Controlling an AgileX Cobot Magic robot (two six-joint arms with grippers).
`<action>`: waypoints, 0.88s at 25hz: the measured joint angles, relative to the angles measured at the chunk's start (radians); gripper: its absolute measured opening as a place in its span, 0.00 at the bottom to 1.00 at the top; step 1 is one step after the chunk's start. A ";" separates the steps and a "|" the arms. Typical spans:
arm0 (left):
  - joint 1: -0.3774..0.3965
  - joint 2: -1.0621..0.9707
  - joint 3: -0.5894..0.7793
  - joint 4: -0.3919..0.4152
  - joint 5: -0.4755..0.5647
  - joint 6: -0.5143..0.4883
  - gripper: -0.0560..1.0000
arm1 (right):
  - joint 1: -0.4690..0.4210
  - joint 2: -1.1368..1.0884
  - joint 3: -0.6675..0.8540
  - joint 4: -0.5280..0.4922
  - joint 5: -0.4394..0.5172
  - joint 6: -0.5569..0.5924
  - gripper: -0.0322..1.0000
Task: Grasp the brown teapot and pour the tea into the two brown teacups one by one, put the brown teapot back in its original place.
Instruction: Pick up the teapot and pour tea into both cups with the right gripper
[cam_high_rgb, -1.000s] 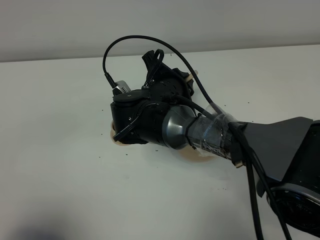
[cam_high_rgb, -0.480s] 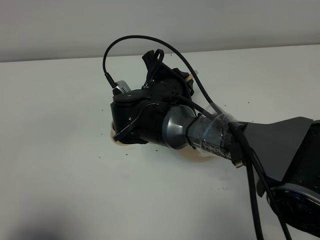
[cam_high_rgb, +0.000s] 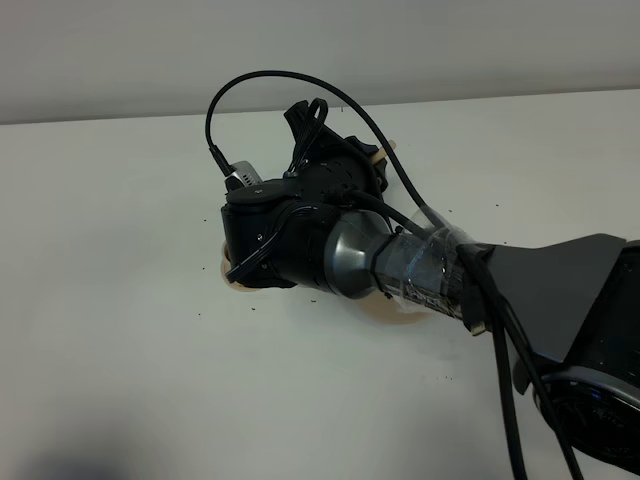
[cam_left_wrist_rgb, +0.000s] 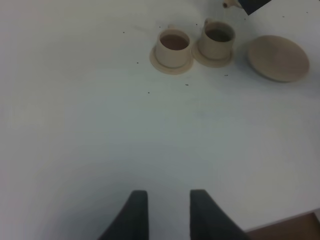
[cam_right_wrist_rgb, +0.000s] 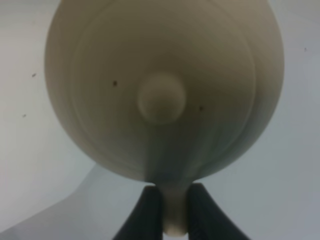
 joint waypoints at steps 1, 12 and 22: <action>0.000 0.000 0.000 0.000 0.000 0.000 0.27 | 0.000 0.000 0.000 0.000 0.000 0.000 0.14; 0.000 0.000 0.000 0.000 0.000 0.001 0.27 | 0.000 0.000 0.000 0.000 0.000 0.000 0.14; 0.000 0.000 0.000 0.000 0.000 0.001 0.27 | 0.000 0.000 0.000 0.030 0.000 0.003 0.14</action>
